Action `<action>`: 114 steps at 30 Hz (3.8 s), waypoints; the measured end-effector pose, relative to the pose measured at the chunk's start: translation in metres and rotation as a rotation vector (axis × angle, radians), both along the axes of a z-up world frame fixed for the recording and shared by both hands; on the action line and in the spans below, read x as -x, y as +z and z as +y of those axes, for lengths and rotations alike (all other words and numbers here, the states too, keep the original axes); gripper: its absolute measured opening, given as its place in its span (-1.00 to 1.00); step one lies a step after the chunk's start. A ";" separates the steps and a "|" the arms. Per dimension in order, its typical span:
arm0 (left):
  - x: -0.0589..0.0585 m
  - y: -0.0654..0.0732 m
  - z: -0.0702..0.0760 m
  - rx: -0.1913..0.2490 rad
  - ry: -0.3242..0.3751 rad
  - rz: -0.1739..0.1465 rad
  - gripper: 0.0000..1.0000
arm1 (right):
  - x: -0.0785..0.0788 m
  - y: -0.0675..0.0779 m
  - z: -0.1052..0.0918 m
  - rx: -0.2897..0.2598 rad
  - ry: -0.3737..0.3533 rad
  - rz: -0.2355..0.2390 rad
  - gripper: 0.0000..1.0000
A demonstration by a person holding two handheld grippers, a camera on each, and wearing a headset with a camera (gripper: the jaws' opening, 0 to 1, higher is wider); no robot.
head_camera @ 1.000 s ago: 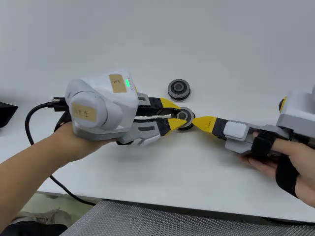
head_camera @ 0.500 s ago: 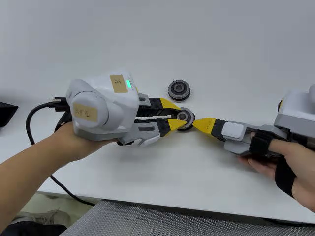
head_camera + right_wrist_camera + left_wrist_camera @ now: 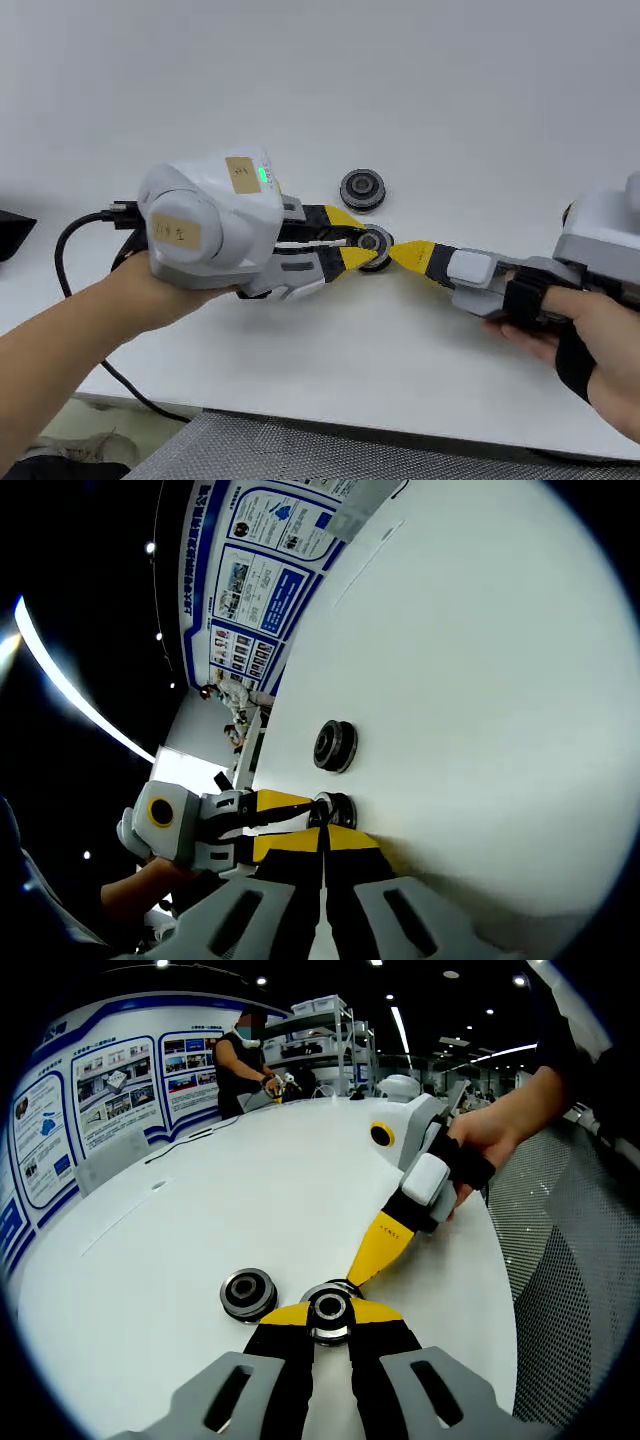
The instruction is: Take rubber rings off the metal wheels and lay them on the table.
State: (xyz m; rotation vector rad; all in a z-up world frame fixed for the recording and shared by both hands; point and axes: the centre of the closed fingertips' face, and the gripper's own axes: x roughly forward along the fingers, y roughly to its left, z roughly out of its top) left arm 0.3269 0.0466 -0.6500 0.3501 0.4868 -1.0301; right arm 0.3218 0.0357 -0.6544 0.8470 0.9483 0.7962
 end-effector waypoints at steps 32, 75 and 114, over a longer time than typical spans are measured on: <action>-0.001 -0.002 0.002 0.007 0.000 -0.003 -0.76 | 0.001 0.006 0.006 0.117 0.116 -0.147 -0.99; -0.001 -0.002 0.002 0.012 0.001 -0.007 -0.75 | 0.007 0.018 0.015 0.142 0.204 -0.248 -0.99; -0.007 0.040 0.041 0.092 0.180 -0.047 -0.64 | -0.007 0.034 0.012 0.051 0.066 -0.149 -0.97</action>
